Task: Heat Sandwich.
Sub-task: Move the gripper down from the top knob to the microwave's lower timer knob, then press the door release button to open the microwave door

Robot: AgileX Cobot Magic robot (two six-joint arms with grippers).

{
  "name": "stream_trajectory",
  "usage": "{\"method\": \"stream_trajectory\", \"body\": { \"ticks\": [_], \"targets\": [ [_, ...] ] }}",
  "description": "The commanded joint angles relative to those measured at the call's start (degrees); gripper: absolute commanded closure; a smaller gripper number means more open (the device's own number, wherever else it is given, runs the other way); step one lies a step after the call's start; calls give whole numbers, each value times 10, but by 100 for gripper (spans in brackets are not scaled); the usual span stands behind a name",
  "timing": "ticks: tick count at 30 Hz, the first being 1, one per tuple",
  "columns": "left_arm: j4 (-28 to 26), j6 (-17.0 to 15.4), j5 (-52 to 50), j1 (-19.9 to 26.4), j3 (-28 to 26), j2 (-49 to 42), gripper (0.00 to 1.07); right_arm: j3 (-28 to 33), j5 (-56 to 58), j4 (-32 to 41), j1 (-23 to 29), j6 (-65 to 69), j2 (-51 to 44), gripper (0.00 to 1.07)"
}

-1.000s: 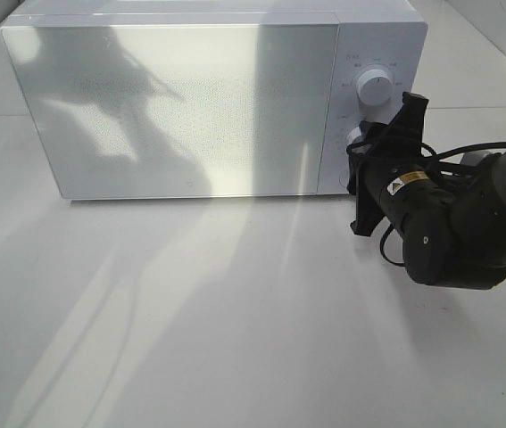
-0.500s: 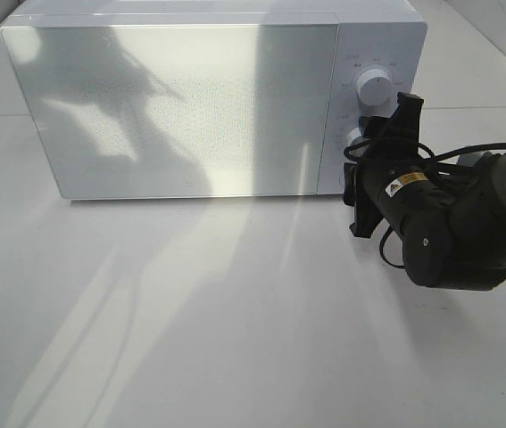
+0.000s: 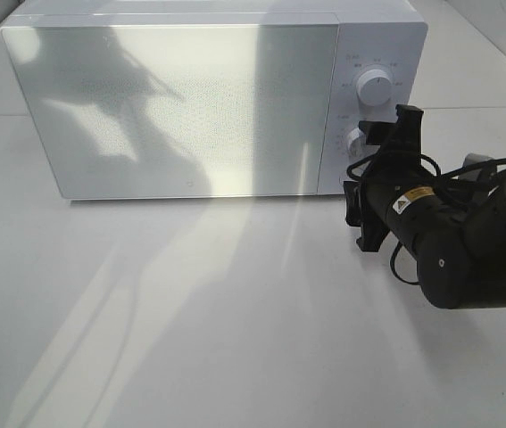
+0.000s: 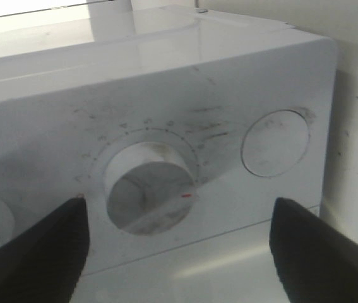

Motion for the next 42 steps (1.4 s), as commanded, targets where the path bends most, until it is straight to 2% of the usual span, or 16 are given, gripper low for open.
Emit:
{"method": "stream_trajectory", "body": {
  "ticks": [1,9,14,15,18,21,31,35,36,40,41,42],
  "targets": [
    [-4,-3,-5,1,2,-16,8,21,-85,-24,0,-10,-20,31],
    [-4,-3,-5,1,2,-16,8,77,-71,-32,0,-23,-74,31],
    [-4,-3,-5,1,2,-16,8,116,3,-46,0,-50,-131,31],
    [-4,-3,-5,1,2,-16,8,129,46,-56,0,-70,-156,31],
    [-4,-3,-5,1,2,-16,8,136,93,-71,0,-99,-180,31],
    [-4,-3,-5,1,2,-16,8,136,208,-101,0,-151,-224,31],
    [-4,-3,-5,1,2,-16,8,136,388,-125,0,-308,-289,32],
    [-4,-3,-5,1,2,-16,8,129,477,-125,0,-455,-320,32],
    [-4,-3,-5,1,2,-16,8,129,477,-125,0,-455,-320,32],
    [-4,-3,-5,1,2,-16,8,93,595,-125,0,-606,-342,32],
    [-4,-3,-5,1,2,-16,8,93,595,-125,0,-606,-342,32],
    [-4,-3,-5,1,2,-16,8,73,637,-125,0,-670,-344,32]
  ]
}}
